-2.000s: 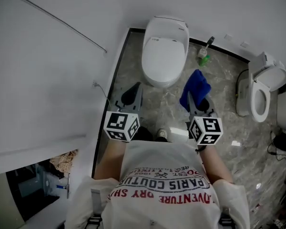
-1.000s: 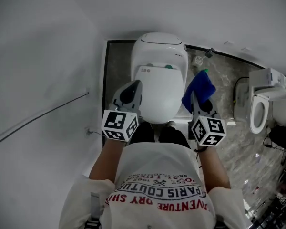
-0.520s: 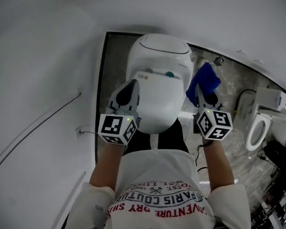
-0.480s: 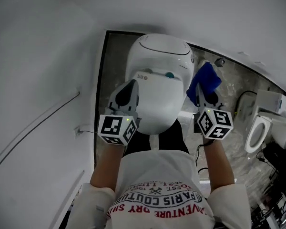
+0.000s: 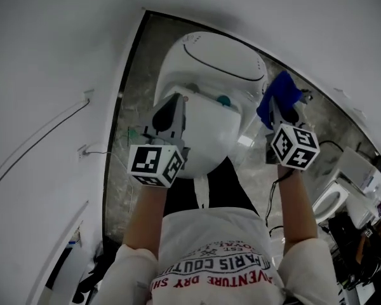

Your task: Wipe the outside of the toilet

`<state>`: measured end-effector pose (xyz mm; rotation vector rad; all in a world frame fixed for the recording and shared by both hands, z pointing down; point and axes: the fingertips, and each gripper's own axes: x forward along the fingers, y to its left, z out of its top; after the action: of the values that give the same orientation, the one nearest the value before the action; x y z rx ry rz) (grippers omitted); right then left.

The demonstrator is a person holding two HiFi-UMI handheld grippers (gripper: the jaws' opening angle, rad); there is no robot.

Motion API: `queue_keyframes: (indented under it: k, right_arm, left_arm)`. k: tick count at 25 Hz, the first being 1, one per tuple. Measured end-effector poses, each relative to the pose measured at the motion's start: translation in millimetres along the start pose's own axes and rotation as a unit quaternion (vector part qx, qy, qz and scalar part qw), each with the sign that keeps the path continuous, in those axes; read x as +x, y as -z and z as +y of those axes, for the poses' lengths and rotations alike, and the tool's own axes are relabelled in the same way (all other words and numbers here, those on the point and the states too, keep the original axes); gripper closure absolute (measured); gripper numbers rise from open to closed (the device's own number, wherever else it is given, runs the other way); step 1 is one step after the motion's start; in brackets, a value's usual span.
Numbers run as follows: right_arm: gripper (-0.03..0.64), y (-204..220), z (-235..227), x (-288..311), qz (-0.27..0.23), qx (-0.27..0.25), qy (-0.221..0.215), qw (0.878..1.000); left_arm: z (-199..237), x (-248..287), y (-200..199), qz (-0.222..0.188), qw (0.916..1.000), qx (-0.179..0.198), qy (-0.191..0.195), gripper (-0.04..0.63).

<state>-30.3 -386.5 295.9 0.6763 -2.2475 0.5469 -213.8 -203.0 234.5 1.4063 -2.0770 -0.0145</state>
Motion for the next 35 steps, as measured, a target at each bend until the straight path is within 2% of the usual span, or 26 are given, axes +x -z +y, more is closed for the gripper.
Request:
queue_keyframes:
  k: [6,12,23,25,29,35]
  right_arm:
    - [0.540,6,-16,55,0.029,0.002,-0.003,1.000]
    - [0.540,1,10,89,0.043,0.003,-0.021,0.999]
    - [0.541,-23,73,115,0.056,-0.115,-0.032,0.991]
    - [0.541,-26,87,121,0.060,-0.146,-0.030,0.987]
    - [0.541,-31,116,134,0.069,-0.229,-0.025,0.971]
    - [0.541,-33,157,158,0.093,-0.331,-0.016,0.939]
  left_arm:
    - [17,31,29,0.011,0.9996,-0.013,-0.022,0.588]
    - [43,49,49,0.020,0.9992,-0.022,-0.027,0.588]
    - [81,50,63,0.022,0.9989,-0.040,-0.012,0.588]
    - [92,47,66,0.019,0.9988,-0.045,-0.009,0.588]
    - [118,39,71,0.007,0.9985,-0.053,-0.013,0.588]
    - [164,29,84,0.003,0.9982,-0.056,-0.019,0.588]
